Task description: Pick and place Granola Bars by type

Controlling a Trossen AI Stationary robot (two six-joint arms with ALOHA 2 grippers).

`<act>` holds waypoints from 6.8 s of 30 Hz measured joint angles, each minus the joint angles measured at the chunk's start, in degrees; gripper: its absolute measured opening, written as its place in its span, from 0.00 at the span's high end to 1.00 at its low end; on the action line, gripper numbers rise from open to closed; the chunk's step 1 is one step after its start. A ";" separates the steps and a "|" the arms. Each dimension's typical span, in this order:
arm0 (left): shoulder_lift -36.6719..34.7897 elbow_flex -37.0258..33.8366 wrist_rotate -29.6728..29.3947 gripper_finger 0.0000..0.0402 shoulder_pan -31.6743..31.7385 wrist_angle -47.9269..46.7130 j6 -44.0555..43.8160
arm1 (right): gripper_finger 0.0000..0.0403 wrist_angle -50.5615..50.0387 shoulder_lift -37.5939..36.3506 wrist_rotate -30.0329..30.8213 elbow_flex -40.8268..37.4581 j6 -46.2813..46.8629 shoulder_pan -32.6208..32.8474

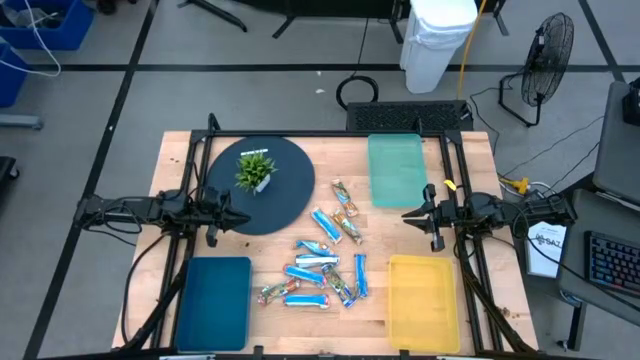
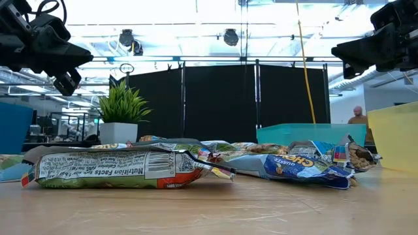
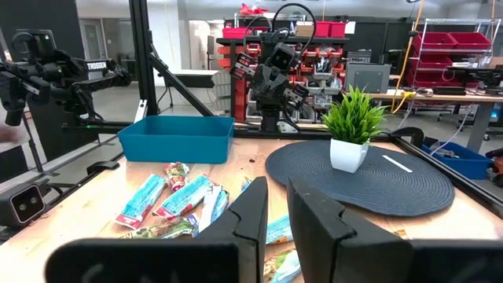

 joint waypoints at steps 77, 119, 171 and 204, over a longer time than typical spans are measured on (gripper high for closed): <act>-0.01 0.00 -4.15 0.92 0.00 2.52 -1.59 | 0.55 -58.71 90.56 12.62 92.68 19.24 -12.29; 0.02 0.00 -4.15 0.92 0.02 2.56 -1.49 | 0.46 -20.52 106.22 8.99 63.93 30.36 -17.98; 0.02 0.00 -4.13 0.92 0.00 2.54 -1.46 | 0.98 8.63 67.78 8.02 40.68 7.25 -3.25; 0.02 0.00 -4.13 0.92 0.00 2.54 -1.46 | 0.98 34.42 48.80 -21.80 18.95 5.63 0.08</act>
